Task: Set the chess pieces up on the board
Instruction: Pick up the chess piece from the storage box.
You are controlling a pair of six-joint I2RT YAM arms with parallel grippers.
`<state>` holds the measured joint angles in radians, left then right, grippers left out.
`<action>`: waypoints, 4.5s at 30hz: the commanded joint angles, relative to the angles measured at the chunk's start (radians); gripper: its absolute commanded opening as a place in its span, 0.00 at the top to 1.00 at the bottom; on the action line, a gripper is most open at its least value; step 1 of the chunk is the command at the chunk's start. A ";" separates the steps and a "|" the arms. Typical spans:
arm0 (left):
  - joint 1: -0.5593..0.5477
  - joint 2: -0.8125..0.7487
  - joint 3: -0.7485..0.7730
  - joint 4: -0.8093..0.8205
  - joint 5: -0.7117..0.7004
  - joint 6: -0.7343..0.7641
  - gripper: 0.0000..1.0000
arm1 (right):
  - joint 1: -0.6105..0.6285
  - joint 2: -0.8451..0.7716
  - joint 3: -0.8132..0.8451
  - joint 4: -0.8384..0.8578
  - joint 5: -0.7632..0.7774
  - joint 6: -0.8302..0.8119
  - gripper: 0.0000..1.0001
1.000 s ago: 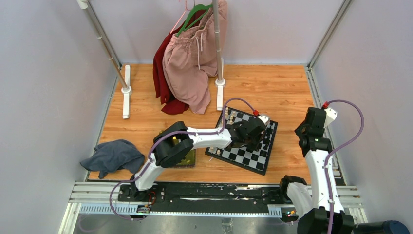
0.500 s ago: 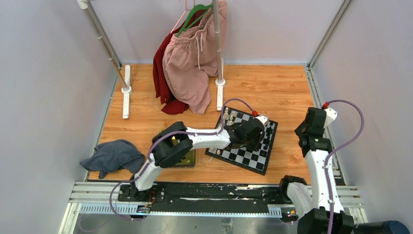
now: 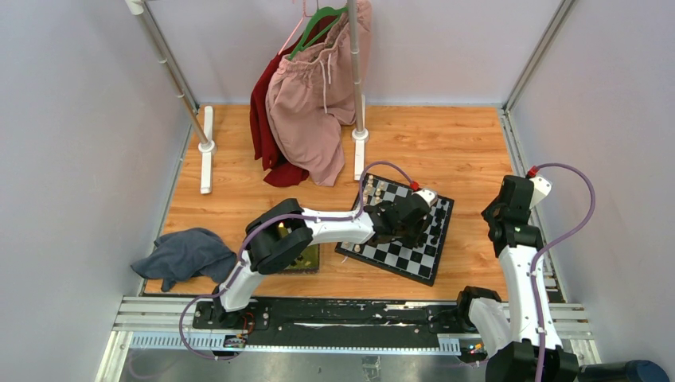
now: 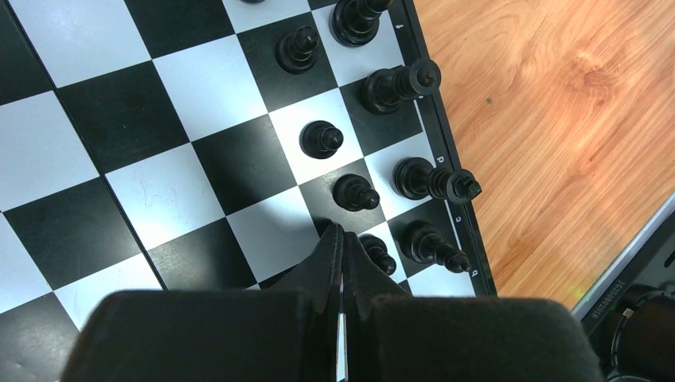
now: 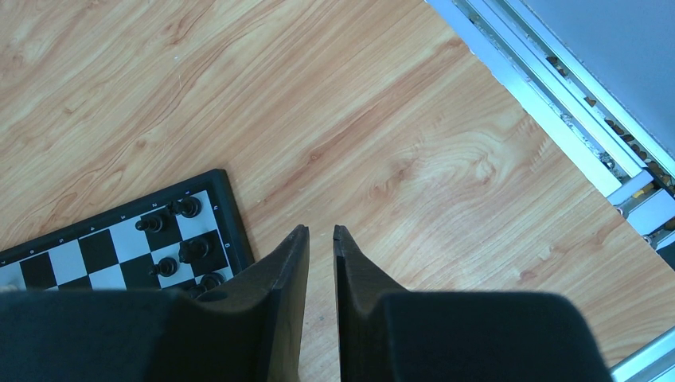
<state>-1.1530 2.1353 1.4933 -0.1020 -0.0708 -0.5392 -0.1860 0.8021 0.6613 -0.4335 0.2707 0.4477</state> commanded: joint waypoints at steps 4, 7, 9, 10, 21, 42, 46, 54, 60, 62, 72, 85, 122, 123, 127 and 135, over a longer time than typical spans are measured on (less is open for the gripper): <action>0.006 -0.010 -0.047 -0.049 0.000 -0.007 1.00 | -0.001 -0.012 -0.008 -0.021 0.000 -0.015 0.78; 0.006 -0.013 -0.048 -0.048 -0.001 -0.006 1.00 | -0.001 -0.009 -0.004 -0.021 0.000 -0.014 0.78; 0.006 -0.014 -0.048 -0.050 0.000 -0.006 1.00 | -0.001 -0.009 -0.001 -0.022 0.000 -0.015 0.78; 0.005 -0.015 -0.050 -0.049 0.001 -0.007 1.00 | -0.001 -0.008 0.000 -0.022 0.001 -0.016 0.78; 0.004 -0.054 -0.085 -0.057 -0.068 -0.006 1.00 | -0.002 -0.009 0.002 -0.024 0.000 -0.021 0.78; 0.029 -0.517 -0.244 -0.401 -0.539 -0.071 0.35 | 0.004 0.013 0.041 0.001 -0.114 -0.062 0.76; 0.031 -0.622 -0.311 -0.534 -0.612 -0.143 0.19 | 0.014 0.044 0.063 0.003 -0.154 -0.072 0.75; 0.034 -0.798 -0.472 -0.726 -0.656 -0.269 0.08 | 0.041 0.069 0.069 -0.001 -0.173 -0.076 0.73; 0.039 -0.909 -0.535 -0.828 -0.659 -0.355 0.10 | 0.075 0.075 0.075 -0.001 -0.159 -0.076 0.73; 0.042 -0.941 -0.549 -0.852 -0.658 -0.373 0.14 | 0.086 0.077 0.078 -0.002 -0.151 -0.074 0.73; 0.060 -1.033 -0.657 -0.870 -0.575 -0.436 0.29 | 0.141 0.096 0.080 0.005 -0.115 -0.061 0.74; 0.093 -0.945 -0.748 -0.704 -0.415 -0.376 0.44 | 0.160 0.119 0.078 0.017 -0.096 -0.064 0.74; 0.188 -0.761 -0.735 -0.561 -0.361 -0.268 0.91 | 0.161 0.112 0.060 0.016 -0.077 -0.080 0.74; 0.188 -0.763 -0.732 -0.567 -0.364 -0.268 0.92 | 0.161 0.110 0.061 0.015 -0.075 -0.082 0.74; 0.188 -0.777 -0.703 -0.605 -0.381 -0.256 1.00 | 0.161 0.105 0.068 0.005 -0.070 -0.084 0.74; 0.188 -0.870 -0.534 -0.746 -0.417 -0.127 1.00 | 0.161 0.083 0.091 -0.013 -0.051 -0.090 0.74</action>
<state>-0.9707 1.3281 0.8684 -0.7788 -0.4557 -0.7521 -0.0391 0.9058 0.7101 -0.4202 0.1864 0.3725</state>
